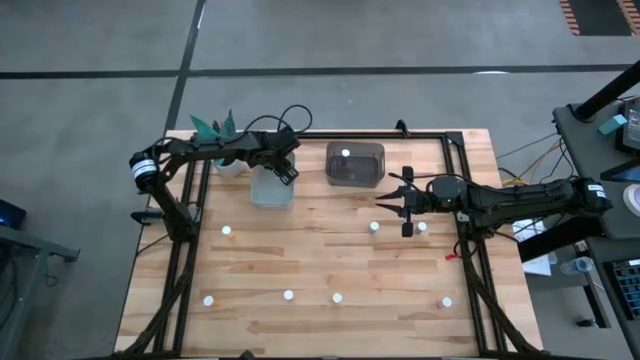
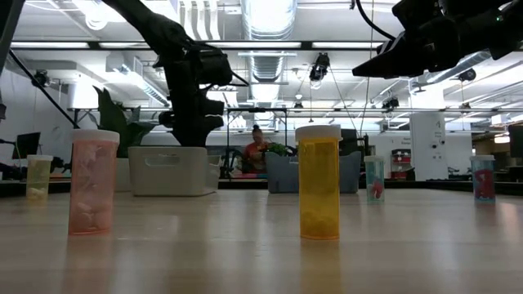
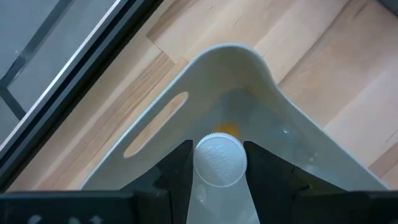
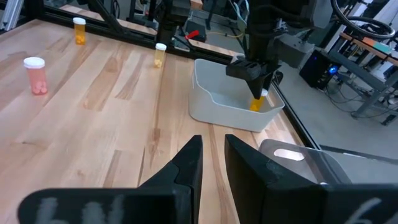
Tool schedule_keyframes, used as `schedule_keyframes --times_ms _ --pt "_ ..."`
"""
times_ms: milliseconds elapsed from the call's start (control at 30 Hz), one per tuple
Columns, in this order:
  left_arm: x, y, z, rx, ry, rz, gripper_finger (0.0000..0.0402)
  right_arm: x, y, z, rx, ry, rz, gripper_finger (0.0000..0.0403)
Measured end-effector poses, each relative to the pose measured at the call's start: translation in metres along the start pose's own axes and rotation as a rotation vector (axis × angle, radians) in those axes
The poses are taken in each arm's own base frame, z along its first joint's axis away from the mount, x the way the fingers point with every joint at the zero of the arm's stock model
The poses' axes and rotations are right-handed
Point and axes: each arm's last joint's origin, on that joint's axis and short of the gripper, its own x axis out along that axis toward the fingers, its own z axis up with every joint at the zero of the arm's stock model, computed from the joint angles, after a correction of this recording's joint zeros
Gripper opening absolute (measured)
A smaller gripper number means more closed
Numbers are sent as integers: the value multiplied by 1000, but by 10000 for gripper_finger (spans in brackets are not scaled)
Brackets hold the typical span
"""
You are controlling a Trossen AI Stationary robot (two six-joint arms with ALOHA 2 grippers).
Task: Pick and place medicine bottles into bin by pill shape (circle, oval)
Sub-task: Put the top orange tablet bottle into the gray bin
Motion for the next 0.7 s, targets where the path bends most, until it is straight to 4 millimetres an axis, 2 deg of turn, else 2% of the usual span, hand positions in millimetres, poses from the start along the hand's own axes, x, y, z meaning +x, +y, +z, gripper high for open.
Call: schedule_keyframes --times_ms 500,700 --pt "0 0 0 2 -4 -1 122 0 0 0 0 0 0 59" --pt "0 0 0 4 -4 -2 162 0 0 0 1 0 0 59"
